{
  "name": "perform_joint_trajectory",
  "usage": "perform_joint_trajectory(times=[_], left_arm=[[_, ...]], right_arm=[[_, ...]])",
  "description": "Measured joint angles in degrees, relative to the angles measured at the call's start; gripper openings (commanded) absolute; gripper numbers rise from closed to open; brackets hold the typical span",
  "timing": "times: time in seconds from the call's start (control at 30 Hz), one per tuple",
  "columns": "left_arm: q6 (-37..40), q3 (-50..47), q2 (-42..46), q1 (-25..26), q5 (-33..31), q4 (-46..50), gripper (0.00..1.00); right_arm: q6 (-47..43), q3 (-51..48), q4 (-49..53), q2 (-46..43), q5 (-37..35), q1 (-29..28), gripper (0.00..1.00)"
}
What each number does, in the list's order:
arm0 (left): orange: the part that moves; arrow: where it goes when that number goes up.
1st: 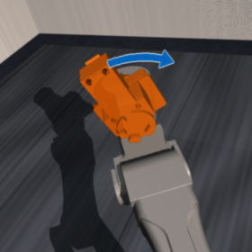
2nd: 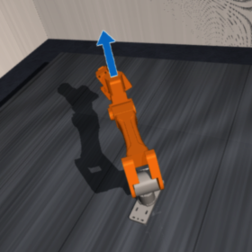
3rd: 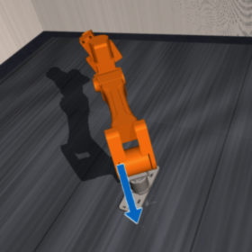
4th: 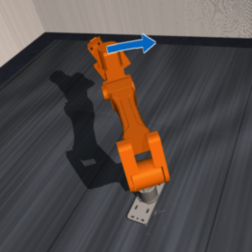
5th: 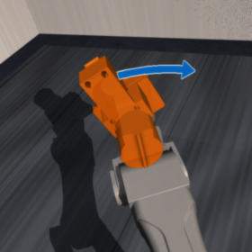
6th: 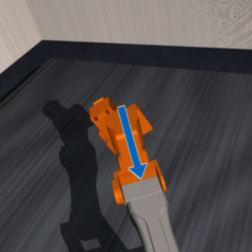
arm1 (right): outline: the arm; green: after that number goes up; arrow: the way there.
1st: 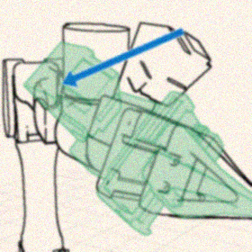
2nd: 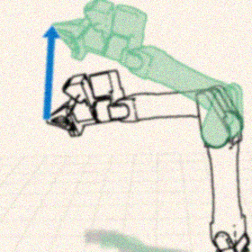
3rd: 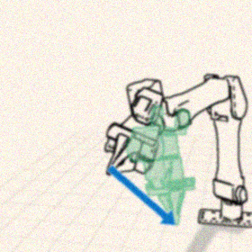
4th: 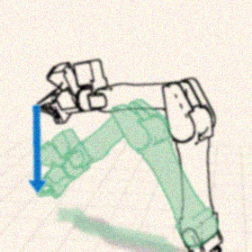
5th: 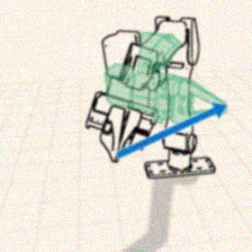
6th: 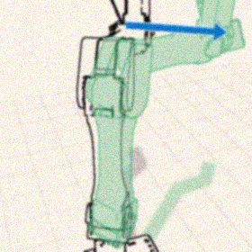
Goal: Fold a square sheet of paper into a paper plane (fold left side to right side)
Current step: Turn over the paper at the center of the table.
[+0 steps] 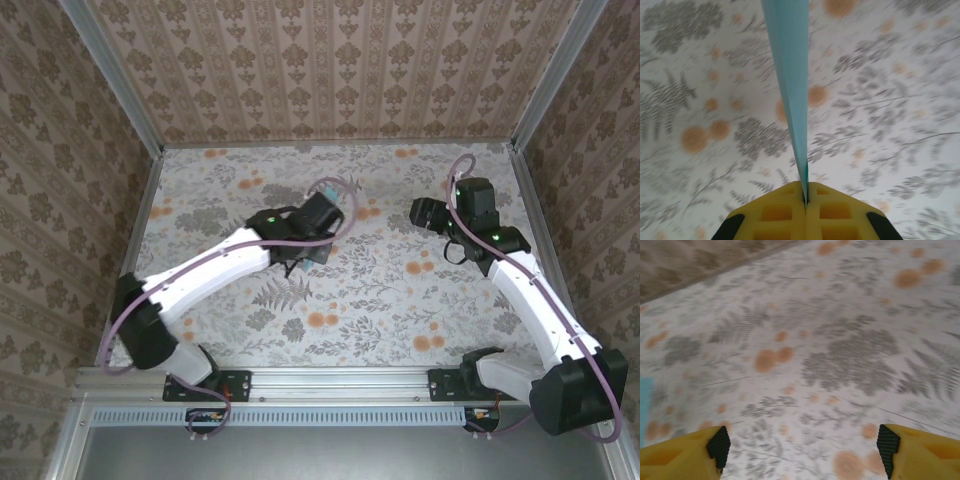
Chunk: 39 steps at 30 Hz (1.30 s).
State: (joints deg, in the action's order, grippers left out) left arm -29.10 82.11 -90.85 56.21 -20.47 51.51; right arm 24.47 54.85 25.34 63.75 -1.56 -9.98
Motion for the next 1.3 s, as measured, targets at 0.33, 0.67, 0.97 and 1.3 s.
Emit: perform_joint_trajectory(times=[0.33,0.67,0.97,1.3], left_arm=[[-14.6,15.8,-21.1,4.0,-12.1,21.3,0.00],[-18.5,24.2,-34.2,1.0,-5.2,24.8,0.00],[-17.8,26.9,-37.8,-0.9,4.9,20.3,0.02],[-14.6,26.8,-39.9,-3.2,16.2,13.2,0.19]], right_arm=[[4.3,-3.1,5.0,-5.2,-16.9,0.3,0.98],[4.4,-3.8,5.3,-7.1,-20.8,0.4,0.98],[4.2,-4.5,5.3,-7.4,-20.3,0.4,0.98],[3.5,-4.5,4.5,-4.2,-14.1,0.4,0.98]])
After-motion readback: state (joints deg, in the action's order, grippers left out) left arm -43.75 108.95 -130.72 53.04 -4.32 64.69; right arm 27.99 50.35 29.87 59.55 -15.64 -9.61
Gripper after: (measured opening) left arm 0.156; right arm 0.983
